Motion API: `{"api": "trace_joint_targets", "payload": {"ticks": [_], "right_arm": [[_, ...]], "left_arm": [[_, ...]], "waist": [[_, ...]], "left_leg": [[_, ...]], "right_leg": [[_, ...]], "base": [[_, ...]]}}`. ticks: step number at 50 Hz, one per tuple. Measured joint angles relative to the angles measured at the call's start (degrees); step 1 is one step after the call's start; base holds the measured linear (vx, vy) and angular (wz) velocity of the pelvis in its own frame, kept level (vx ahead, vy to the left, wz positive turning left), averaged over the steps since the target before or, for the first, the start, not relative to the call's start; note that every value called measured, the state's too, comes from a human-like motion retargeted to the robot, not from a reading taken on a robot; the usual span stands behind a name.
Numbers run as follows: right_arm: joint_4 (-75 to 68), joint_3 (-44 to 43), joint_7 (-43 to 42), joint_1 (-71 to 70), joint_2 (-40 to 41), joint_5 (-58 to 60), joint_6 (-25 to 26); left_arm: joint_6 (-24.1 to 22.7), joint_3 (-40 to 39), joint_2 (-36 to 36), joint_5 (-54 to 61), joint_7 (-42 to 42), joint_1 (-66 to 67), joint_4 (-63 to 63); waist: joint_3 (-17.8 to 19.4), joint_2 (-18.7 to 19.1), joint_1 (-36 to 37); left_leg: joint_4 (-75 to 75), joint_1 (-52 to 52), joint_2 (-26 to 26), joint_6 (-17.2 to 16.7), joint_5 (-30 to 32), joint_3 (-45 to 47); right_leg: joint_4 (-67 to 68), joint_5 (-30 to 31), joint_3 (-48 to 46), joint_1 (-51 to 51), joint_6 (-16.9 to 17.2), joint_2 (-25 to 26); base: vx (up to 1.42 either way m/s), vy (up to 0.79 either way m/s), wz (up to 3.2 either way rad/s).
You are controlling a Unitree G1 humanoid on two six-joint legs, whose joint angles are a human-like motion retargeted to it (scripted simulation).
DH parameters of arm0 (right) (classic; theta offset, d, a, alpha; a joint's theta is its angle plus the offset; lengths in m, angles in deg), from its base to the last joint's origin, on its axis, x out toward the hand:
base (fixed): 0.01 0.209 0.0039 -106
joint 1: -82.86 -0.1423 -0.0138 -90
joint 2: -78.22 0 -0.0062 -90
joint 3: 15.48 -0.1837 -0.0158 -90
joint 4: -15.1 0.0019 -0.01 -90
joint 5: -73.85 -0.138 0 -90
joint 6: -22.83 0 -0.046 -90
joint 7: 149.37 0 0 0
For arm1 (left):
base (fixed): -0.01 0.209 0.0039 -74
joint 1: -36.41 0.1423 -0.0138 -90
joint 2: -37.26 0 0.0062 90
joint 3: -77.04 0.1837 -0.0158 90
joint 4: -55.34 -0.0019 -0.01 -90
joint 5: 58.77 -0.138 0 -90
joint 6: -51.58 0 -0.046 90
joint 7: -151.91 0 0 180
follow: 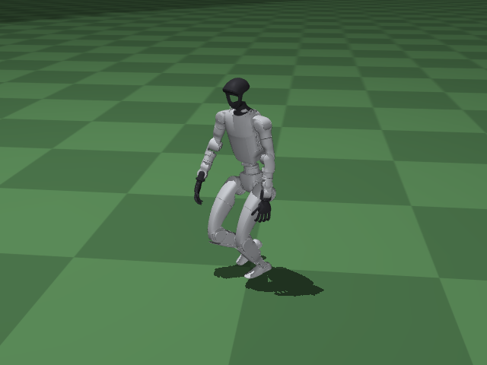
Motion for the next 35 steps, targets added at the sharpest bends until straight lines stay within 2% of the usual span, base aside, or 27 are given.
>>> {"api": "trace_joint_targets", "payload": {"ticks": [5, 10, 15, 20, 24, 28, 32, 35], "right_arm": [[-1.6, -0.9, -0.2, 2.4, 1.5, -1.9, 0.4], [-3.7, -2.2, 0.8, 5.3, 3.1, -2.9, 1.4], [-4.6, -3.3, 2.2, 7.1, 4.2, -3.9, 1.9], [-3.5, -3.8, 3.4, 8.2, 5.8, -4.6, 1.8], [-1.0, -3.4, 3.4, 7.1, 7.2, -4.8, 1.2], [1.1, -2.7, 1.9, 4.2, 7.1, -5.3, 0.8], [1.3, -2.2, -0.3, -1.0, 5.5, -4.9, 0.8], [0.5, -2.2, -1.3, -3.7, 5.1, -5.2, 0.7]], "left_arm": [[1.3, -0.4, 1.5, 3.5, -2.8, -4.1, 2.8], [1.7, -1.5, 1.8, 6.3, -3.1, -6.4, 4.4], [1.5, -1.8, 1.6, 6.7, -1.9, -6.2, 3.9], [1.3, -1.6, 0.3, 3.9, 0.3, -3.7, 0.8], [0.7, -1.7, 0.1, 0.6, 1.7, -0.1, -2.0], [0.2, -2.7, 0.4, -1.6, 2.7, 2.4, -3.0], [0.3, -3.9, 0.4, -2.8, 3.3, 3.2, -3.0], [0.2, -4.5, 0.2, -2.9, 3.6, 3.4, -2.8]], "waist": [[0.5, -0.7, -3.9], [0.6, -0.9, -6.0], [0.1, -1.9, -6.7], [-1.0, -3.0, -6.2], [-1.9, -1.7, -3.8], [-2.2, 1.6, 0.7], [-1.8, 3.2, 3.7], [-1.5, 3.2, 4.5]], "left_leg": [[-10.0, 5.6, -3.5, 1.0, 0.8, -2.1], [-15.9, 9.2, -4.8, 0.9, 2.2, -4.0], [-19.5, 12.0, -6.0, 1.0, 3.2, -4.9], [-17.2, 12.0, -6.0, 0.1, 3.6, -4.9], [-4.3, 6.2, -1.7, -3.0, 4.4, -4.2], [16.8, -3.9, 6.6, -5.8, 5.9, -2.6], [33.9, -14.5, 12.7, -5.4, 8.0, -2.0], [40.0, -20.0, 15.4, -3.8, 9.0, -2.1]], "right_leg": [[6.7, 1.6, 1.9, -8.8, -0.5, 0.0], [3.5, 1.1, 3.7, -12.0, 0.2, 2.7], [-0.7, 0.2, 4.9, -9.1, 0.7, 3.4], [-6.9, -1.6, 4.8, -1.5, 1.3, 4.2], [-15.6, -3.5, 3.4, 5.2, 0.8, 9.0], [-22.4, -7.3, 1.3, 9.1, -2.8, 15.4], [-24.7, -12.6, 1.5, 9.2, -6.1, 19.7], [-25.0, -13.8, 1.9, 8.8, -6.8, 20.8]], "base": [[0.09, 0.07, 0.2], [0.1, 0.03, 0.14], [0.08, 0.0, -0.01], [0.04, -0.04, -0.23], [-0.04, -0.05, -0.43], [-0.08, -0.02, -0.6], [-0.07, 0.0, -0.39], [-0.03, 0.01, -0.23]]}}
